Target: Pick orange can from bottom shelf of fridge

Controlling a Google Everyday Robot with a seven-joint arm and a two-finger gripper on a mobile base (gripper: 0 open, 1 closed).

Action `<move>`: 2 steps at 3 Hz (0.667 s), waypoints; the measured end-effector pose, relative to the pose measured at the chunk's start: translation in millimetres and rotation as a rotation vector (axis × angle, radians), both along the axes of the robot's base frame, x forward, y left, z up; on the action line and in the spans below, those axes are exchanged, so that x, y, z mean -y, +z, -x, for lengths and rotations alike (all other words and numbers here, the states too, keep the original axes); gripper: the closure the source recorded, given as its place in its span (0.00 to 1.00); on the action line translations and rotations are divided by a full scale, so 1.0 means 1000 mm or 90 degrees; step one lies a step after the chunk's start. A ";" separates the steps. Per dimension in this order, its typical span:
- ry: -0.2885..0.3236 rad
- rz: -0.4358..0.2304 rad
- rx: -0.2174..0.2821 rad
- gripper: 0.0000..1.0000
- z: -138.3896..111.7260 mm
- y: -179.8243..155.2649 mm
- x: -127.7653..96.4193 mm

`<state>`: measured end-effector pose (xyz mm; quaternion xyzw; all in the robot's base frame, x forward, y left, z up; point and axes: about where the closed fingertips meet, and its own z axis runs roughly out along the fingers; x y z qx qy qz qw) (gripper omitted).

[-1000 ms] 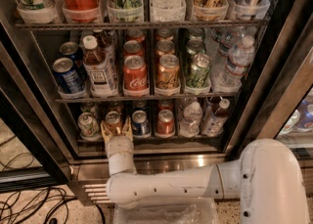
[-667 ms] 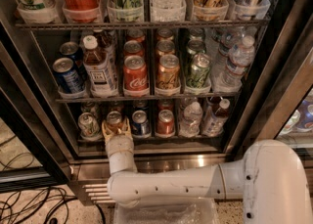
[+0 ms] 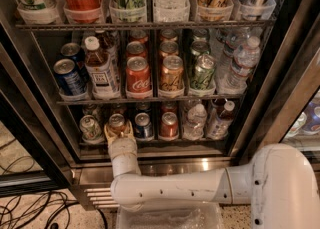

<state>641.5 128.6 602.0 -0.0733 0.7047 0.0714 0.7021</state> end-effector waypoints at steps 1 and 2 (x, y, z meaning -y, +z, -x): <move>0.000 0.000 0.000 1.00 0.000 0.000 0.000; 0.025 -0.011 0.005 1.00 0.004 0.011 -0.006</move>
Offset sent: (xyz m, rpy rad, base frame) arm -0.0119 0.0150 0.0230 0.0376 -0.0134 0.0933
